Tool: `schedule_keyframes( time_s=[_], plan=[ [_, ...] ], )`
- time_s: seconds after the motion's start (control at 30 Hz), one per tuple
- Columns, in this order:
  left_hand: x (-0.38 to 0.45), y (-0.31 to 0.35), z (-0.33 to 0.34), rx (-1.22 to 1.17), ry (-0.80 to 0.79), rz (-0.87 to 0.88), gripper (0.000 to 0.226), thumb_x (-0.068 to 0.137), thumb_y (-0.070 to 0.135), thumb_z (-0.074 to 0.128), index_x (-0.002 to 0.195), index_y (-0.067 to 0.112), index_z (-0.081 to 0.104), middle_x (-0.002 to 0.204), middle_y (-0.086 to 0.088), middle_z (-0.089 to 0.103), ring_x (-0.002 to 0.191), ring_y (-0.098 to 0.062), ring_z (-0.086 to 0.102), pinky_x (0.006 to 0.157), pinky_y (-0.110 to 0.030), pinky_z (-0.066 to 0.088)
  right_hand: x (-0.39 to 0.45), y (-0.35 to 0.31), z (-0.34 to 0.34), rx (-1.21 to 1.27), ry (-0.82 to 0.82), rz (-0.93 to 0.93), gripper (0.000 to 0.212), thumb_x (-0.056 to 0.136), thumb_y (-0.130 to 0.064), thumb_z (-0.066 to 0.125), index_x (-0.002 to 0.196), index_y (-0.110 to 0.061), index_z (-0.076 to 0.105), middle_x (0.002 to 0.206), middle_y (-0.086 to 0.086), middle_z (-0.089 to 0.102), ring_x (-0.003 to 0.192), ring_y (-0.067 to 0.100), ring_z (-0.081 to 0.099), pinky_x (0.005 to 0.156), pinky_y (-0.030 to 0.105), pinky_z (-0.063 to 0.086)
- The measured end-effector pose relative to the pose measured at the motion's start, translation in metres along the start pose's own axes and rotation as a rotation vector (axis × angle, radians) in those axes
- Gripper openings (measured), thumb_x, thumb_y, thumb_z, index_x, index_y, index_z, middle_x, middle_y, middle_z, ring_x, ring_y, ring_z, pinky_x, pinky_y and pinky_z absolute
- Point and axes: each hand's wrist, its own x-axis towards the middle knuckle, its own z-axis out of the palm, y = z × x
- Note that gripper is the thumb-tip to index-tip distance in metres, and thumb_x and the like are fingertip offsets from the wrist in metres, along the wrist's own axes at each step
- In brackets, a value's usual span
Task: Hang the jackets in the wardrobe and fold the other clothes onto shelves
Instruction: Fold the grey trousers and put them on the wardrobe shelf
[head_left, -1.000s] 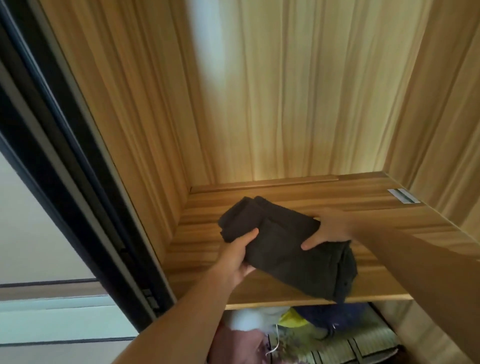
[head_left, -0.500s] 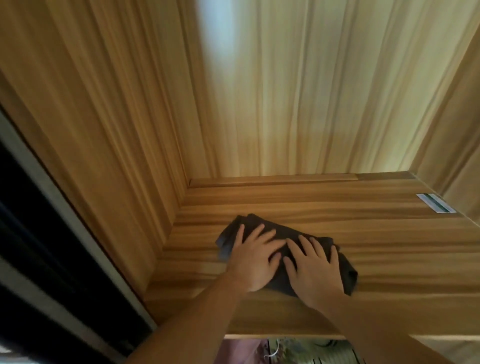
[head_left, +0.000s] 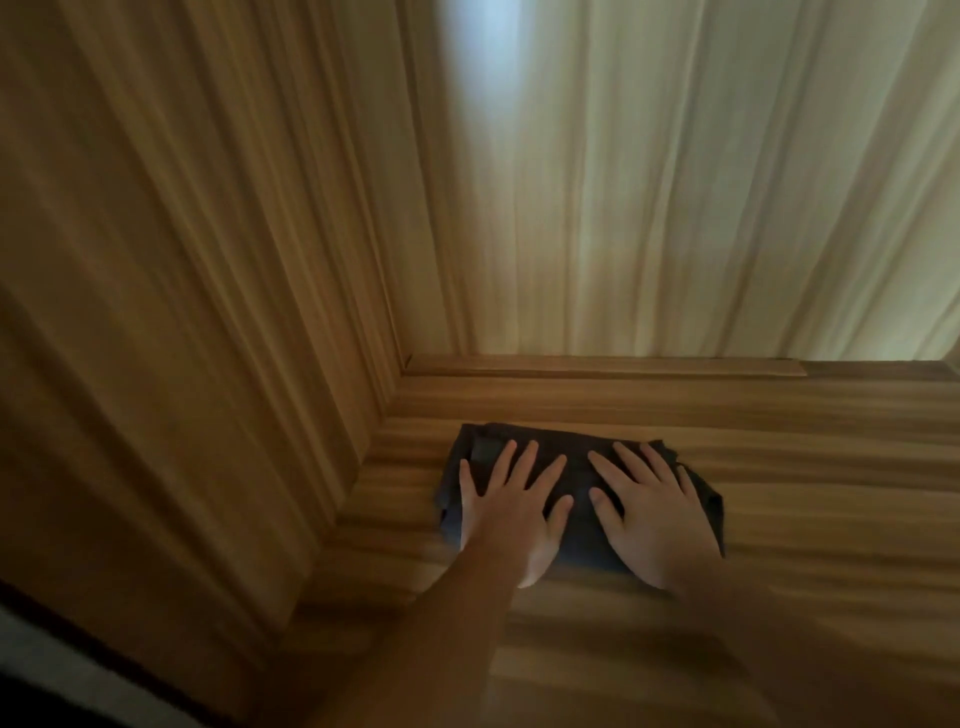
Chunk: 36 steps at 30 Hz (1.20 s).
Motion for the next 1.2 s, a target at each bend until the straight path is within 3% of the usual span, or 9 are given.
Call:
schedule_keyframes(
  time_s=[0.17, 0.57, 1.2],
  plan=[
    [0.049, -0.039, -0.001, -0.008, 0.059, -0.076, 0.052, 0.1, 0.057, 0.014, 0.151, 0.047, 0.009, 0.163, 0.015, 0.001, 0.149, -0.009, -0.009, 0.117, -0.058, -0.007, 0.063, -0.022, 0.013, 0.007, 0.033, -0.08, 0.053, 0.099, -0.054, 0.023, 0.149, -0.04, 0.027, 0.16, -0.006, 0.024, 0.149, 0.022, 0.014, 0.12, 0.049, 0.014],
    [0.138, -0.112, -0.009, -0.018, 0.128, -0.157, 0.05, 0.101, 0.055, 0.019, 0.15, 0.047, 0.014, 0.162, 0.015, 0.007, 0.149, -0.007, -0.004, 0.118, -0.053, -0.005, 0.182, -0.062, 0.04, 0.085, 0.07, -0.171, 0.054, 0.098, -0.052, 0.029, 0.15, -0.036, 0.027, 0.159, -0.004, 0.024, 0.149, 0.022, 0.013, 0.121, 0.048, 0.01],
    [0.173, -0.131, -0.01, -0.027, 0.145, -0.124, 0.05, 0.101, 0.053, 0.02, 0.15, 0.047, 0.015, 0.162, 0.015, 0.009, 0.149, -0.007, -0.002, 0.119, -0.051, -0.004, 0.215, -0.068, 0.042, 0.098, 0.1, -0.165, 0.055, 0.098, -0.05, 0.031, 0.15, -0.034, 0.03, 0.157, -0.002, 0.029, 0.147, 0.024, 0.016, 0.12, 0.047, 0.013]
  ],
)
